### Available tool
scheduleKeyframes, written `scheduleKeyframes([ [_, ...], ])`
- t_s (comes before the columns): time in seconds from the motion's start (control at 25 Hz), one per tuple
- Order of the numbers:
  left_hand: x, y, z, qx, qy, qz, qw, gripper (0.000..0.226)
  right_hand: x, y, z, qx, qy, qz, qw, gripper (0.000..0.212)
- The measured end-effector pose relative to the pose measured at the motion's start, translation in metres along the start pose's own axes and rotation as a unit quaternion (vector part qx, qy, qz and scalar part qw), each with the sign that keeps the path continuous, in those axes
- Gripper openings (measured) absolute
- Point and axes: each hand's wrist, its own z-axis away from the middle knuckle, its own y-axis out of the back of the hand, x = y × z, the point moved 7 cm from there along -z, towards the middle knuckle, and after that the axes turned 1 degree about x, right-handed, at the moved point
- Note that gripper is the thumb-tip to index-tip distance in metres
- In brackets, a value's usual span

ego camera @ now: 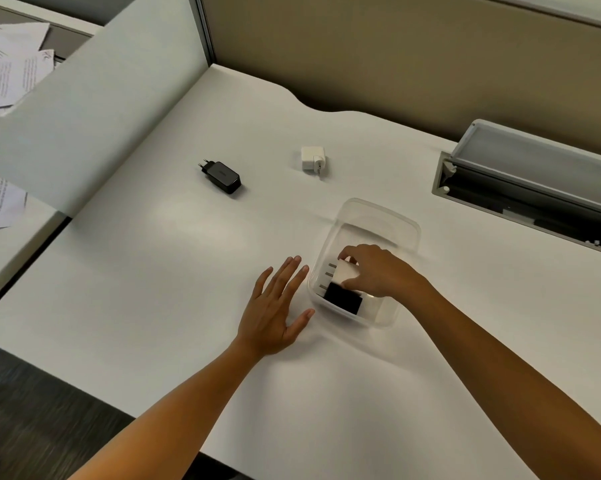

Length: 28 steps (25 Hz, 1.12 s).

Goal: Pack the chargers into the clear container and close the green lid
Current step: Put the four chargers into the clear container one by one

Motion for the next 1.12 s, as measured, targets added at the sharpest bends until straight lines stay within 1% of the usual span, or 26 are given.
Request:
scheduleKeyframes([
  [0.12, -0.001, -0.002, 0.001, -0.001, -0.002, 0.001, 1.0, 0.071, 0.001, -0.002, 0.004, 0.004, -0.001, 0.007, 1.0, 0.061],
  [0.2, -0.002, -0.003, 0.001, -0.001, 0.004, 0.003, 1.0, 0.071, 0.003, 0.001, 0.007, 0.018, 0.002, -0.014, 1.0, 0.059],
  [0.24, -0.003, -0.003, 0.001, 0.0, 0.006, 0.005, 1.0, 0.071, 0.005, 0.006, 0.009, 0.04, 0.006, -0.041, 0.998, 0.055],
  [0.28, -0.003, -0.003, 0.002, 0.003, 0.009, 0.009, 1.0, 0.07, 0.007, 0.013, 0.012, 0.077, 0.014, -0.08, 0.994, 0.05],
  [0.32, -0.003, -0.002, 0.002, 0.006, 0.012, 0.014, 1.0, 0.068, 0.01, 0.023, 0.015, 0.135, 0.025, -0.126, 0.983, 0.042],
  [0.36, -0.005, -0.001, 0.001, 0.01, 0.02, 0.018, 1.0, 0.067, 0.016, 0.035, 0.021, 0.208, 0.037, -0.177, 0.961, 0.033],
  [0.4, -0.007, 0.001, 0.001, 0.018, 0.033, 0.02, 0.999, 0.065, 0.026, 0.048, 0.03, 0.293, 0.046, -0.227, 0.928, 0.025],
  [0.48, -0.018, 0.005, -0.001, 0.047, 0.093, 0.025, 0.994, 0.062, 0.053, 0.067, 0.051, 0.46, 0.042, -0.29, 0.838, 0.013],
  [0.52, -0.026, 0.008, -0.003, 0.069, 0.143, 0.029, 0.987, 0.061, 0.071, 0.069, 0.061, 0.523, 0.021, -0.31, 0.794, 0.012],
  [0.56, -0.037, 0.012, -0.005, 0.093, 0.201, 0.033, 0.975, 0.06, 0.09, 0.065, 0.067, 0.562, -0.012, -0.334, 0.757, 0.013],
  [0.6, -0.048, 0.015, -0.008, 0.117, 0.261, 0.036, 0.958, 0.059, 0.108, 0.055, 0.069, 0.578, -0.05, -0.361, 0.73, 0.014],
  [0.64, -0.058, 0.019, -0.012, 0.14, 0.31, 0.037, 0.94, 0.058, 0.123, 0.042, 0.067, 0.575, -0.086, -0.381, 0.719, 0.015],
  [0.68, -0.067, 0.023, -0.017, 0.16, 0.345, 0.04, 0.924, 0.058, 0.135, 0.029, 0.063, 0.561, -0.111, -0.386, 0.724, 0.016],
  [0.76, -0.083, 0.032, -0.035, 0.198, 0.376, 0.064, 0.903, 0.058, 0.15, 0.006, 0.053, 0.519, -0.125, -0.361, 0.764, 0.017],
  [0.84, -0.099, 0.042, -0.057, 0.225, 0.367, 0.081, 0.899, 0.06, 0.157, -0.01, 0.046, 0.482, -0.125, -0.325, 0.804, 0.02],
  [0.88, -0.109, 0.048, -0.071, 0.221, 0.358, 0.071, 0.905, 0.065, 0.16, -0.016, 0.044, 0.47, -0.131, -0.305, 0.818, 0.023],
  [0.92, -0.12, 0.053, -0.086, 0.2, 0.351, 0.044, 0.914, 0.072, 0.162, -0.021, 0.044, 0.466, -0.137, -0.282, 0.828, 0.024],
  [1.0, -0.144, 0.066, -0.12, 0.121, 0.313, -0.075, 0.939, 0.091, 0.16, -0.026, 0.044, 0.476, -0.13, -0.215, 0.843, 0.023],
  [1.04, -0.156, 0.071, -0.136, 0.071, 0.269, -0.152, 0.948, 0.096, 0.157, -0.026, 0.043, 0.482, -0.118, -0.182, 0.849, 0.021],
  [1.08, -0.168, 0.074, -0.15, 0.017, 0.222, -0.216, 0.951, 0.096, 0.156, -0.025, 0.041, 0.485, -0.11, -0.162, 0.853, 0.02],
  [1.12, -0.178, 0.076, -0.16, -0.037, 0.186, -0.252, 0.949, 0.094, 0.156, -0.024, 0.04, 0.485, -0.108, -0.156, 0.854, 0.02],
])
